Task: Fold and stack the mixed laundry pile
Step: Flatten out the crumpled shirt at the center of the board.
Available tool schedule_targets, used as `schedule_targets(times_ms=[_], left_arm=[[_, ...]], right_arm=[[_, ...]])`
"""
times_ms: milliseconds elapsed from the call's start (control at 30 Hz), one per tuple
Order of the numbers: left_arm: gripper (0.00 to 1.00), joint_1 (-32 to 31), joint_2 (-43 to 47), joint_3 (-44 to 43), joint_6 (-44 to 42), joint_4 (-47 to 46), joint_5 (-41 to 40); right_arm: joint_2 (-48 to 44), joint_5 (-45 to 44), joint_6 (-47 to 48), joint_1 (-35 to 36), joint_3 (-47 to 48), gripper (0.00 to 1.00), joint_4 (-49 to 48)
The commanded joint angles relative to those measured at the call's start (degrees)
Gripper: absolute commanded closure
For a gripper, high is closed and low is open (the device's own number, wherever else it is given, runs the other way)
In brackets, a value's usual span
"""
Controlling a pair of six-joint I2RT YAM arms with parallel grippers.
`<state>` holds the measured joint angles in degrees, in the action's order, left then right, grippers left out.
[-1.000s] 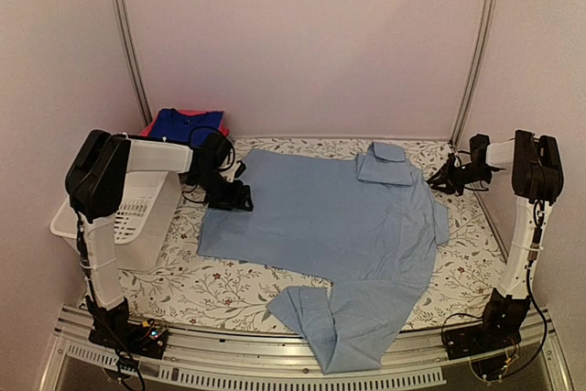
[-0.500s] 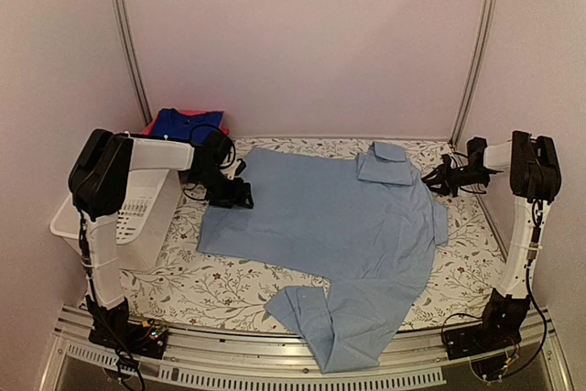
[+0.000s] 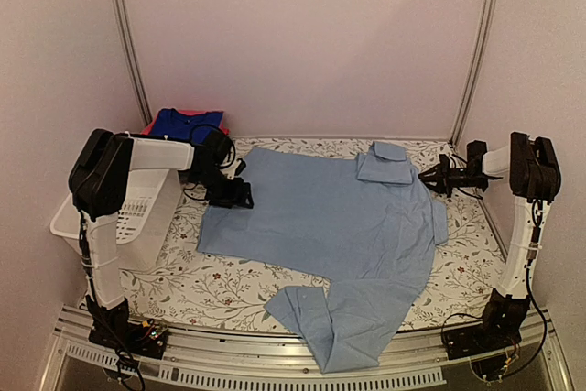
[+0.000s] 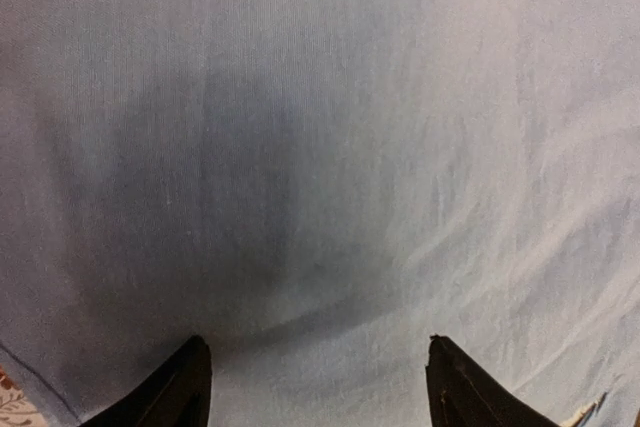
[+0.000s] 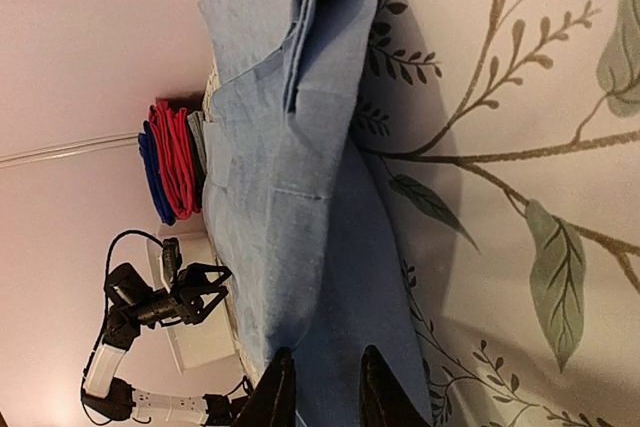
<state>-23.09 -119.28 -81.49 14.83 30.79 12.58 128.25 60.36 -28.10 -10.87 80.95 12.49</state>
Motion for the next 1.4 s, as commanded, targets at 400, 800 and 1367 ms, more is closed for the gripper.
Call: schedule_targets(times_ms=[400, 800, 1367], left_arm=[[0.26, 1.58, -3.72, 1.63, -0.47, 3.05, -2.11], [0.26, 1.89, -3.89, 1.79, -0.64, 3.05, -1.94], [0.26, 2.17, -3.88, 2.2, -0.54, 2.84, -2.13]], right_arm=[[-1.41, 1.49, -3.01, -1.16, -4.01, 0.74, -2.65], [-3.82, 3.08, -7.15, -4.03, -10.76, 0.79, -10.18], [-6.24, 4.13, -7.47, -7.05, -13.35, 0.83, -8.8]])
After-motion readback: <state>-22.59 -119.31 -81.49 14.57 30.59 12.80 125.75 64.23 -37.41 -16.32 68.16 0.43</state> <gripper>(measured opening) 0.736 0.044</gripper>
